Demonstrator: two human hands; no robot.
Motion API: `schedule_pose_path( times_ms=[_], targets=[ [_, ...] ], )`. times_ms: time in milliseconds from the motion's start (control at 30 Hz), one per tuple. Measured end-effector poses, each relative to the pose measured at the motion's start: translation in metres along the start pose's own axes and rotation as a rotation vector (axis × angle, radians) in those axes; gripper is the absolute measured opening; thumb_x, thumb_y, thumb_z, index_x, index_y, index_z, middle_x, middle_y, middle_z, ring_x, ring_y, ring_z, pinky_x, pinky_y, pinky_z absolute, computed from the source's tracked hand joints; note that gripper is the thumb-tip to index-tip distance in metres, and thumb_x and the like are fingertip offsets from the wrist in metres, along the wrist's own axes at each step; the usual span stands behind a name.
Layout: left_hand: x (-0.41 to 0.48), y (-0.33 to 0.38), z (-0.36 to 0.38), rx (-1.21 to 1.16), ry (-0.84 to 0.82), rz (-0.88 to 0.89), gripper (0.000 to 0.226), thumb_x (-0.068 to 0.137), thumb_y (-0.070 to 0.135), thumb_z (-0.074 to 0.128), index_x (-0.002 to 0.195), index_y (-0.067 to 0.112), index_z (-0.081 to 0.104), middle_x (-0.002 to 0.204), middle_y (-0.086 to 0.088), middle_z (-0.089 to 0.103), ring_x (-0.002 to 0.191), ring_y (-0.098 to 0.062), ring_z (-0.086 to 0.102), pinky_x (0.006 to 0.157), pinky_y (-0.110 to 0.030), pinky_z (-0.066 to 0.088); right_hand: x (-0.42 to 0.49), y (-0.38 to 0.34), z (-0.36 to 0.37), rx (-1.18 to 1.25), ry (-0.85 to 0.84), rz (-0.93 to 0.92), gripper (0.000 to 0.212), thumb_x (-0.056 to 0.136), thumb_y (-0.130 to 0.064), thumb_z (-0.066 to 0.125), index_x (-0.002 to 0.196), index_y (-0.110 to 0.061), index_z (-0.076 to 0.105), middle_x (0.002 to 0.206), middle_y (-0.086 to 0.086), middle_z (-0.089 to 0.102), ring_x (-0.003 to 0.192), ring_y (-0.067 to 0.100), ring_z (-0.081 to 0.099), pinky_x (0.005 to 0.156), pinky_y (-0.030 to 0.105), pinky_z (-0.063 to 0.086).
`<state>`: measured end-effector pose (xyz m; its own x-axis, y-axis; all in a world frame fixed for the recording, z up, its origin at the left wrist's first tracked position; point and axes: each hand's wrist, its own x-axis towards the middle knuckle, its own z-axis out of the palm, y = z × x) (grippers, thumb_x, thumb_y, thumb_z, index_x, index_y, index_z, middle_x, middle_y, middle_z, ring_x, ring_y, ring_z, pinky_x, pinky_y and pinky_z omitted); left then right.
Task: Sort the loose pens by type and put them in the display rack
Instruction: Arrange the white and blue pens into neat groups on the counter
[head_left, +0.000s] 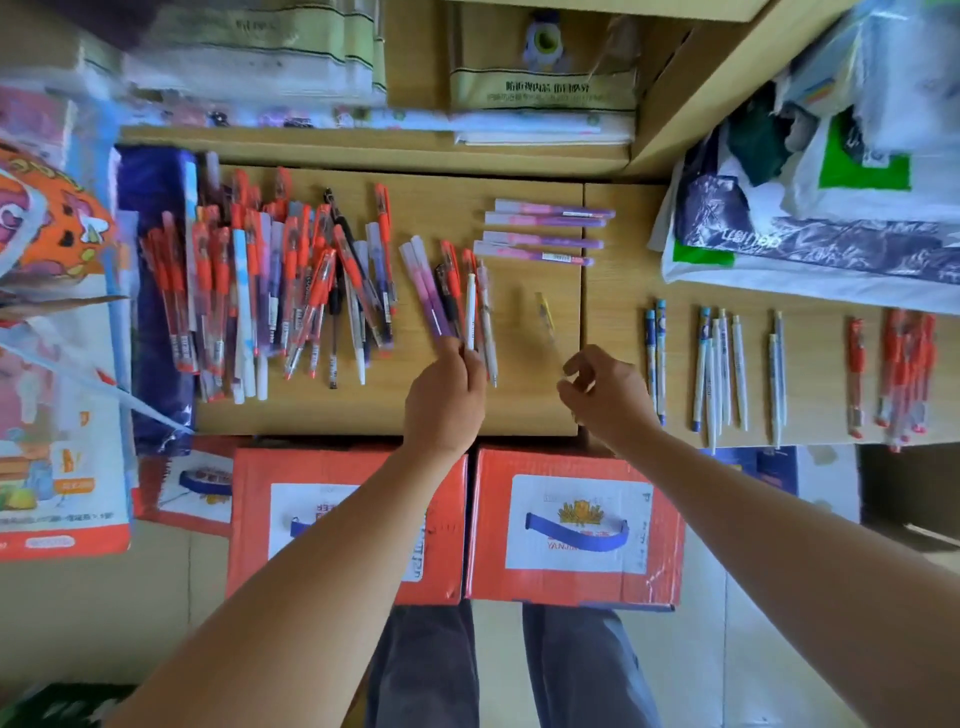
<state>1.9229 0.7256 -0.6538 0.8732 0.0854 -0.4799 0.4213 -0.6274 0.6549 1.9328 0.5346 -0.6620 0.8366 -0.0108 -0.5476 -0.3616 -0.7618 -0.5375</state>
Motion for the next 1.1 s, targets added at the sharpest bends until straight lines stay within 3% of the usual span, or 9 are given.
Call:
schedule_pose_path(
  times_ms=[100, 233, 367, 500, 600, 700, 867, 967, 1100],
  targets=[
    [-0.003, -0.002, 0.015, -0.019, -0.086, 0.003, 0.017, 0.103, 0.025, 0.03, 0.099, 0.013, 0.041, 0.058, 0.0, 0.058, 0.048, -0.018, 0.06, 0.055, -0.043, 0.054, 0.004, 0.001, 0.011, 0.059, -0.045, 0.031, 0.014, 0.086, -0.014, 0.065, 0.095, -0.018, 0.056, 0.072, 0.001, 0.064, 0.058, 0.02, 0.064, 0.053, 0.027, 0.05],
    [-0.002, -0.008, 0.024, -0.077, -0.119, -0.017, 0.017, 0.102, 0.025, 0.039, 0.098, 0.011, 0.047, 0.069, 0.005, 0.057, 0.066, -0.019, 0.065, 0.066, -0.043, 0.055, 0.009, 0.002, 0.022, 0.02, -0.003, 0.047, 0.02, 0.082, -0.015, 0.07, 0.097, -0.014, 0.056, 0.078, 0.0, 0.065, 0.065, 0.018, 0.062, 0.053, 0.024, 0.048],
    [0.0, -0.006, 0.025, -0.039, -0.078, 0.052, 0.018, 0.096, 0.025, 0.054, 0.096, 0.01, 0.062, 0.076, 0.011, 0.057, 0.072, -0.012, 0.058, 0.062, -0.017, 0.043, 0.009, 0.003, 0.013, 0.213, 0.071, 0.073, 0.016, 0.089, -0.032, 0.064, 0.094, -0.017, 0.062, 0.077, -0.001, 0.066, 0.057, 0.016, 0.061, 0.054, 0.026, 0.045],
    [0.0, 0.015, 0.037, -0.04, -0.205, 0.162, 0.014, 0.091, 0.026, 0.064, 0.093, 0.013, 0.068, 0.084, 0.005, 0.069, 0.077, -0.011, 0.065, 0.072, -0.028, 0.053, 0.003, 0.003, -0.008, 0.515, -0.024, 0.09, 0.02, 0.09, -0.034, 0.065, 0.089, -0.015, 0.069, 0.069, -0.003, 0.064, 0.05, 0.011, 0.054, 0.053, 0.027, 0.042],
    [0.0, 0.035, 0.05, 0.023, -0.257, 0.234, 0.016, 0.091, 0.029, 0.063, 0.096, 0.015, 0.069, 0.089, 0.004, 0.069, 0.079, -0.008, 0.063, 0.073, -0.029, 0.052, 0.002, 0.015, -0.024, 0.469, -0.03, 0.083, 0.02, 0.091, -0.027, 0.063, 0.082, -0.011, 0.066, 0.058, -0.001, 0.059, 0.048, 0.009, 0.052, 0.054, 0.028, 0.041],
    [0.001, 0.047, 0.061, 0.165, -0.177, 0.309, 0.014, 0.092, 0.026, 0.061, 0.103, 0.018, 0.065, 0.103, 0.001, 0.061, 0.095, -0.011, 0.056, 0.082, -0.024, 0.044, 0.003, 0.035, -0.045, 0.465, 0.055, 0.146, 0.022, 0.093, -0.025, 0.059, 0.076, -0.011, 0.062, 0.058, 0.003, 0.056, 0.051, 0.016, 0.051, 0.052, 0.028, 0.04],
    [0.001, 0.067, 0.084, 0.401, -0.151, 0.366, 0.031, 0.089, 0.018, 0.059, 0.12, 0.021, 0.06, 0.129, -0.006, 0.047, 0.125, -0.026, 0.041, 0.1, -0.039, 0.037, 0.007, 0.083, -0.084, 0.038, 0.184, 0.16, 0.035, 0.091, -0.03, 0.061, 0.06, -0.026, 0.044, 0.059, -0.007, 0.05, 0.054, 0.017, 0.049, 0.05, 0.029, 0.03],
    [0.002, 0.075, 0.1, 0.474, -0.227, 0.347, 0.045, 0.091, 0.023, 0.056, 0.135, 0.023, 0.05, 0.147, -0.005, 0.034, 0.138, -0.025, 0.025, 0.108, -0.039, 0.029, 0.008, 0.097, -0.089, -0.045, 0.17, 0.159, 0.026, 0.088, -0.031, 0.065, 0.07, -0.022, 0.05, 0.066, -0.003, 0.057, 0.052, 0.016, 0.053, 0.048, 0.025, 0.036],
    [0.005, 0.077, 0.113, 0.548, -0.287, 0.402, 0.053, 0.09, 0.022, 0.055, 0.141, 0.023, 0.043, 0.154, -0.004, 0.02, 0.144, -0.025, 0.014, 0.112, -0.04, 0.024, 0.021, 0.095, -0.082, -0.106, 0.209, 0.094, 0.02, 0.085, -0.033, 0.068, 0.089, -0.018, 0.056, 0.077, 0.002, 0.064, 0.067, 0.022, 0.057, 0.056, 0.031, 0.044]
  ],
)
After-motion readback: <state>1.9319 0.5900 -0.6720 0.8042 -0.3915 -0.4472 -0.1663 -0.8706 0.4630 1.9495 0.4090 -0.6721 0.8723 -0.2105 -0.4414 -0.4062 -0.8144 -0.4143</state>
